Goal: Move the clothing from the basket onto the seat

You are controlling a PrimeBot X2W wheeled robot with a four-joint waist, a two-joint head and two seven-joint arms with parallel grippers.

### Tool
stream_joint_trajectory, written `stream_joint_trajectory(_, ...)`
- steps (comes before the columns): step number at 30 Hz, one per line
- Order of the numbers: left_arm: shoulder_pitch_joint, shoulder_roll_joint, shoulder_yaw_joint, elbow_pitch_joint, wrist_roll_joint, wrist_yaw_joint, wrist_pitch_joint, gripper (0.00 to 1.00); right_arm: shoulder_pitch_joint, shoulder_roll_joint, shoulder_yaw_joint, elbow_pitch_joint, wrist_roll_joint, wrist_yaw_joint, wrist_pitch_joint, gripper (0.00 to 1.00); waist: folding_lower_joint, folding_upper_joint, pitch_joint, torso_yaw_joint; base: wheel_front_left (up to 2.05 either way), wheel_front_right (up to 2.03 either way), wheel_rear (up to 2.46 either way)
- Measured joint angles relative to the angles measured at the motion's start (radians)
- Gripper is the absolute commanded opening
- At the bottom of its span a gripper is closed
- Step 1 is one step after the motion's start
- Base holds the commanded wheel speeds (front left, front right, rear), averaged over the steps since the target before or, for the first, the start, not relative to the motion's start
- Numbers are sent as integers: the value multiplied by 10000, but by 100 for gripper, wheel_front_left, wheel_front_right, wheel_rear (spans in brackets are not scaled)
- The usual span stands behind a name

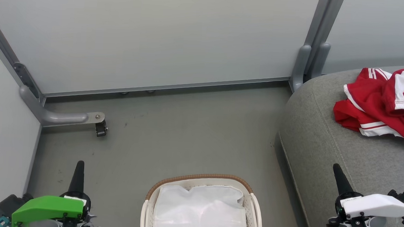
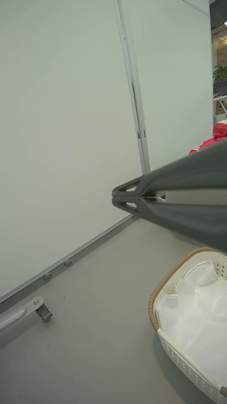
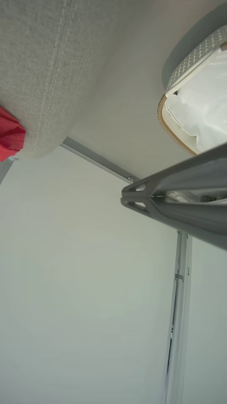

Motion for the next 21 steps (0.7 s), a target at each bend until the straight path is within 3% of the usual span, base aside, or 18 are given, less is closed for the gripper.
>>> stream_joint_trajectory(21, -201, 0, 295, -157, -1561, -92, 472, 0, -125, -17, -207, -163, 1749, 0, 474, 0, 0, 0, 36, -154, 0, 0, 0)
